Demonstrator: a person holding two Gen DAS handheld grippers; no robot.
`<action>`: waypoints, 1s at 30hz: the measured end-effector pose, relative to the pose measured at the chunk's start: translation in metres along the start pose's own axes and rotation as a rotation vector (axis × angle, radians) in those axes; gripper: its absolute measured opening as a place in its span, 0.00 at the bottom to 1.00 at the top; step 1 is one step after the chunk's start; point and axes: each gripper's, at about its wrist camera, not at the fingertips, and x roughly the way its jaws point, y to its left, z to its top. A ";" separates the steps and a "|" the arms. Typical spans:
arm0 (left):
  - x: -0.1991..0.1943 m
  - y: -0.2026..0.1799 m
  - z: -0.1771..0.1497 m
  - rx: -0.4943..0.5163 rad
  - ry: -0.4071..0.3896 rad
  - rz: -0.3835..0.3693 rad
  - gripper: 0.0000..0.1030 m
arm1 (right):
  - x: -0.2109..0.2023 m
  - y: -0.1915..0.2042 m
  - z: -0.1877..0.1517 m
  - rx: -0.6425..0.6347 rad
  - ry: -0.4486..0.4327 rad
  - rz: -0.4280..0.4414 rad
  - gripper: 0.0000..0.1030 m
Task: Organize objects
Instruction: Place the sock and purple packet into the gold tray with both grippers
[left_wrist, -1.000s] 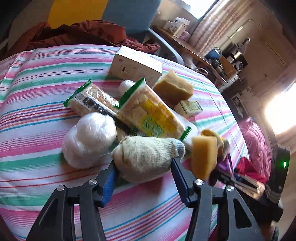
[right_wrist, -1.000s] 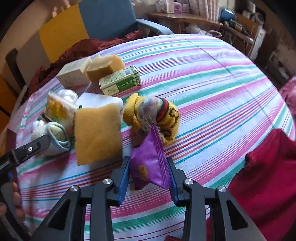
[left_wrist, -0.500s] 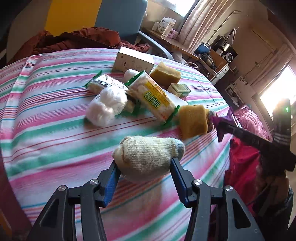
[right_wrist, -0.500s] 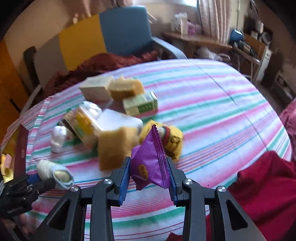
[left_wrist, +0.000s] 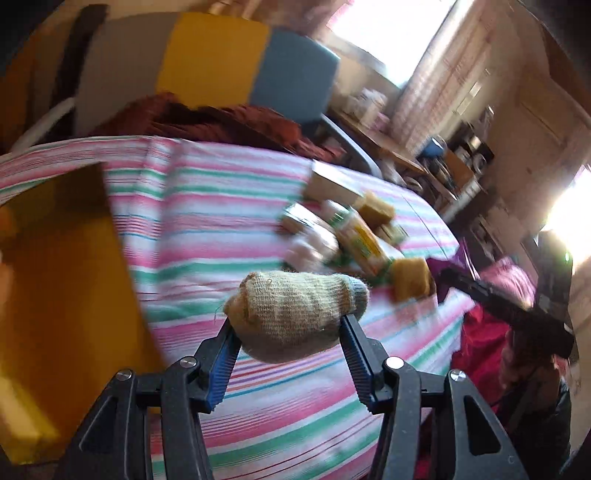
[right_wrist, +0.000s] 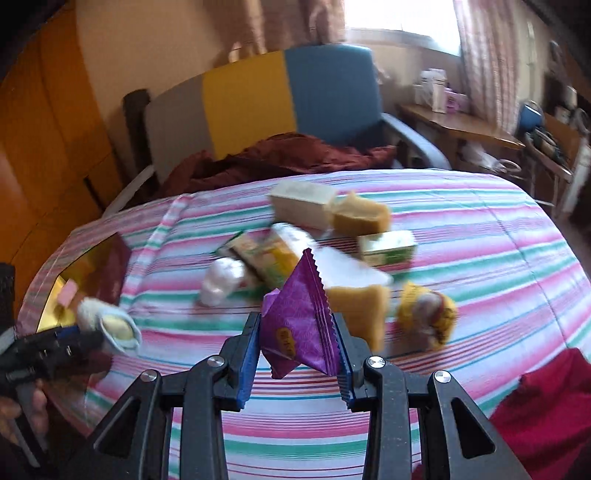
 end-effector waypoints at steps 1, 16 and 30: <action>-0.008 0.010 0.000 -0.023 -0.015 0.009 0.53 | 0.001 0.008 0.001 -0.005 0.000 0.024 0.35; -0.116 0.155 -0.031 -0.319 -0.199 0.250 0.53 | 0.046 0.212 0.002 -0.287 0.087 0.387 0.36; -0.147 0.196 -0.054 -0.394 -0.245 0.315 0.53 | 0.094 0.308 -0.024 -0.414 0.232 0.474 0.36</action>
